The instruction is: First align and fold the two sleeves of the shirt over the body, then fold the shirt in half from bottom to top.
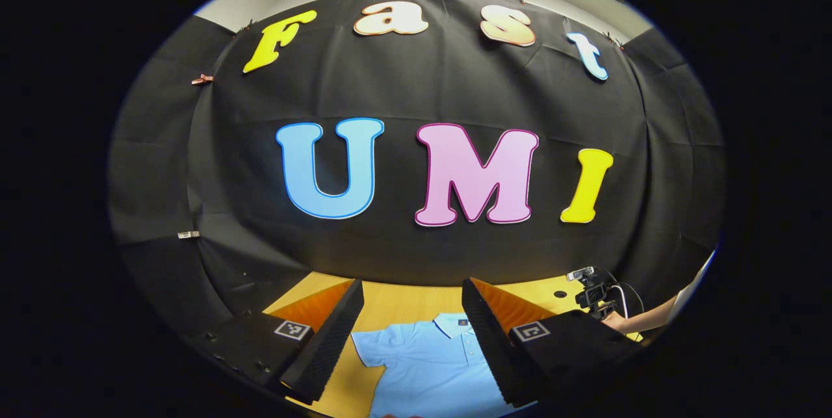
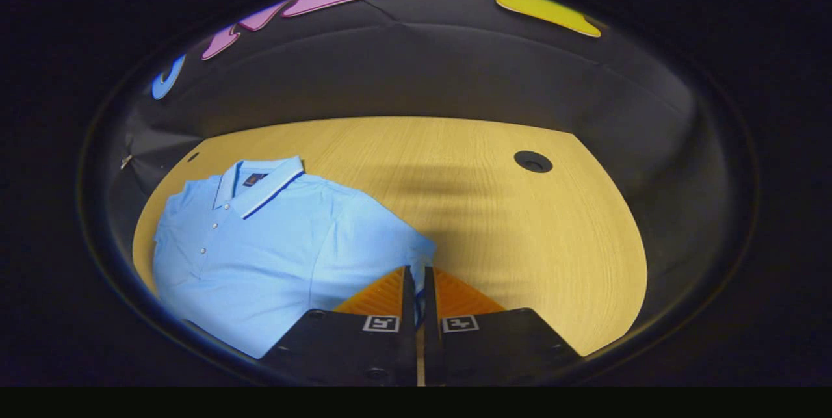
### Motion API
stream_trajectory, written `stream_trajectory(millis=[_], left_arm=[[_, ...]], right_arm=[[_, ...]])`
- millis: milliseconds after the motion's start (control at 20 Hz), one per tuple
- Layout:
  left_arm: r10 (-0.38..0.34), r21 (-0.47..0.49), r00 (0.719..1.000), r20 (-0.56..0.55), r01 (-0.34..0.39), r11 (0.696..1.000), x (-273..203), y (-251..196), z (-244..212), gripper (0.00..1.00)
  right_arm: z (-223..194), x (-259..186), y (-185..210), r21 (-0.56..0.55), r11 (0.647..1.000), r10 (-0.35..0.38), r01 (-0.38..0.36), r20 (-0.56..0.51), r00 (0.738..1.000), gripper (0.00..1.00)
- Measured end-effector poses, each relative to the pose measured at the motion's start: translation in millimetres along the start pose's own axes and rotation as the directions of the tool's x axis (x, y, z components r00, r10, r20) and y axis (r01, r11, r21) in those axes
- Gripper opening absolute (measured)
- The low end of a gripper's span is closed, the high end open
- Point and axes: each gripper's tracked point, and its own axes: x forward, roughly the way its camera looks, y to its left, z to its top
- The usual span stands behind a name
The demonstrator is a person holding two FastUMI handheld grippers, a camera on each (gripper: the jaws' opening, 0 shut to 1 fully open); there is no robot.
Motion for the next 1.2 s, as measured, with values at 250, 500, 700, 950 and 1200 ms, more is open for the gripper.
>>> stream_trajectory(millis=[250,500,700,950,1200], left_arm=[[0.049,-0.043,0.999,0.002,-0.049,0.998,-11.3,23.4,-4.2,0.97],[0.061,-0.04,0.998,-0.007,-0.061,0.997,-20.6,37.3,-16.0,0.97],[0.108,-0.123,0.993,-0.05,-0.114,0.986,-26.6,61.4,-35.2,0.97],[0.164,-0.137,0.98,-0.117,-0.179,0.974,-30.9,88.0,-71.7,0.97],[0.177,-0.184,0.975,-0.132,-0.2,0.962,-10.5,91.9,-74.2,0.97]], right_arm=[[45.5,-25.0,45.2,0.059,0.994,0.089,-0.096,0.116,0.989,0.11],[53.7,-26.3,96.8,0.081,0.981,0.164,-0.174,0.115,0.98,0.09],[37.7,-8.8,120.4,0.102,0.977,0.183,-0.188,0.055,0.982,0.03],[29.3,-10.8,145.2,0.093,0.957,0.271,-0.274,0.044,0.962,0.47],[45.7,-28.8,153.2,0.065,0.946,0.309,-0.317,0.108,0.945,0.98]])
